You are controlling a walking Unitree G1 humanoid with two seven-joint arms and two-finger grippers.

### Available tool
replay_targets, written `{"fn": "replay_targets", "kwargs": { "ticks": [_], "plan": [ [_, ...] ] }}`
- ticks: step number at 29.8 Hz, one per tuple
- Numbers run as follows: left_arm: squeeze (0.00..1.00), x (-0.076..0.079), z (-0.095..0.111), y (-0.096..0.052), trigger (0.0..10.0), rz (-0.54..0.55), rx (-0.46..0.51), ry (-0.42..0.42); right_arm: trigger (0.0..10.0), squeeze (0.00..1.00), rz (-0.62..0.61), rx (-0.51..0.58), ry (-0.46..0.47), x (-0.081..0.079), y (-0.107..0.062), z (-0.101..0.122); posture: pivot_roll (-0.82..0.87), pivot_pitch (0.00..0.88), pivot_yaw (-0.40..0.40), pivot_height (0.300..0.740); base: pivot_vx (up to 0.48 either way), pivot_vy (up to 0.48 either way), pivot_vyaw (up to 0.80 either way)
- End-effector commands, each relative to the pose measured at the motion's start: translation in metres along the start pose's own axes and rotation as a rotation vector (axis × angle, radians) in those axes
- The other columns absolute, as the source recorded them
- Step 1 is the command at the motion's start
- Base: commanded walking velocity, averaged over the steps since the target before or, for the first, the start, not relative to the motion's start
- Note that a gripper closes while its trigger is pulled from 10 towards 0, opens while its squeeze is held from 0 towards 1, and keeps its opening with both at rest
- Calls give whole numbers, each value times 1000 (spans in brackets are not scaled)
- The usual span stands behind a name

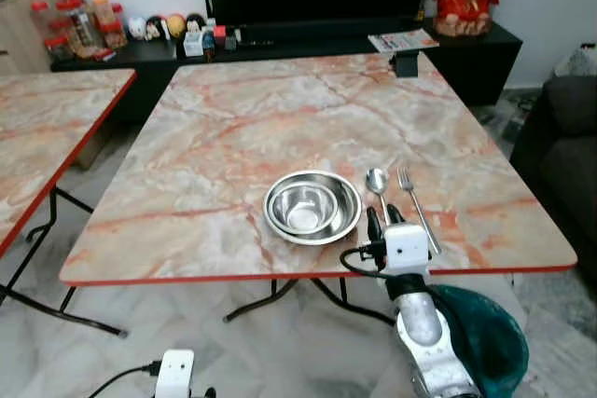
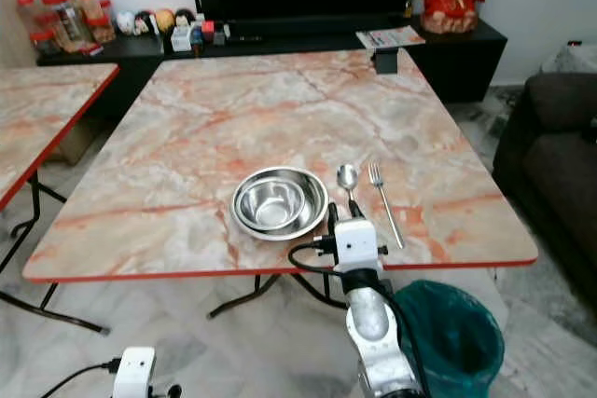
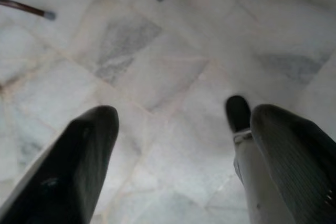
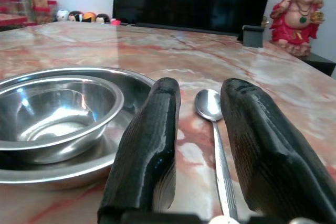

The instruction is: Setting the table

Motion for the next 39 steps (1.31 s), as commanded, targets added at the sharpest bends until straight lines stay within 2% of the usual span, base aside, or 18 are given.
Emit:
{"fn": "replay_targets", "kwargs": {
  "ticks": [1, 5, 10, 11, 13, 16, 22, 24, 31, 34, 36, 39],
  "plan": [
    [0, -8, -1, -1, 10000, 14, -3, 2, 10000, 0, 8, -42, -1, -3, -6, -13, -64, 15, 96, 740, 0, 326, 0],
    [0, -8, -1, -1, 10000, 14, -2, 2, 10000, 0, 22, -79, -15, -4, -10, -24, -63, 14, 97, 740, 0, 327, 0],
    [0, -8, -1, -1, 10000, 16, -3, 2, 10000, 0, 95, -193, -51, -13, -24, -56, -60, 13, 95, 740, 0, 330, 0],
    [0, -8, -1, -1, 10000, 16, -3, 2, 10000, 0, 95, -193, -51, -13, -24, -56, -60, 13, 95, 740, 0, 330, 0],
    [0, -8, 0, -1, 10000, 16, -1, 0, 10000, 0, 128, -264, -74, -16, -35, -76, -56, 13, 95, 740, 0, 330, 0],
    [0, -8, 0, -1, 10000, 16, -1, 0, 10000, 0, 136, -310, -92, -15, -42, -88, -56, 12, 94, 740, 0, 329, 0],
    [0, -8, 0, -1, 10000, 16, -1, -1, 10000, 0, 143, -332, -98, -16, -47, -95, -56, 12, 94, 740, 0, 327, 0],
    [0, -9, -1, -1, 10000, 18, -2, 0, 10000, 0, 152, -430, -120, -14, -67, -118, -52, 13, 97, 740, 0, 326, 0],
    [0, -10, -1, -1, 10000, 16, -4, 7, 10000, 0, 124, -604, -80, -8, -91, -148, -53, 10, 99, 740, 0, 327, 0],
    [0, -9, 0, -1, 10000, 13, -5, 12, 10000, 0, 96, -729, -33, -3, -110, -167, -56, 0, 102, 740, 0, 322, 0],
    [0, -9, 0, -1, 10000, 12, -5, 15, 10000, 0, 74, -812, 30, -2, -123, -178, -56, 0, 102, 740, 0, 322, 0],
    [0, -8, 1, -1, 10000, 8, -7, 22, 10000, 0, 65, -885, 67, -2, -135, -186, -61, 0, 104, 740, 0, 343, 0]
  ]
}}
Point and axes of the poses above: a point about 5 cm out from each wrist's last joint towards the gripper, its own y axis pointing out of the wrist towards the gripper, its own z axis along the axis of the wrist's last joint, x = y × z, the point moved 6 cm from there along y, pointing out of the wrist towards the gripper, and after that the axes turned 9 degrees about -y, right-handed, at the moved point
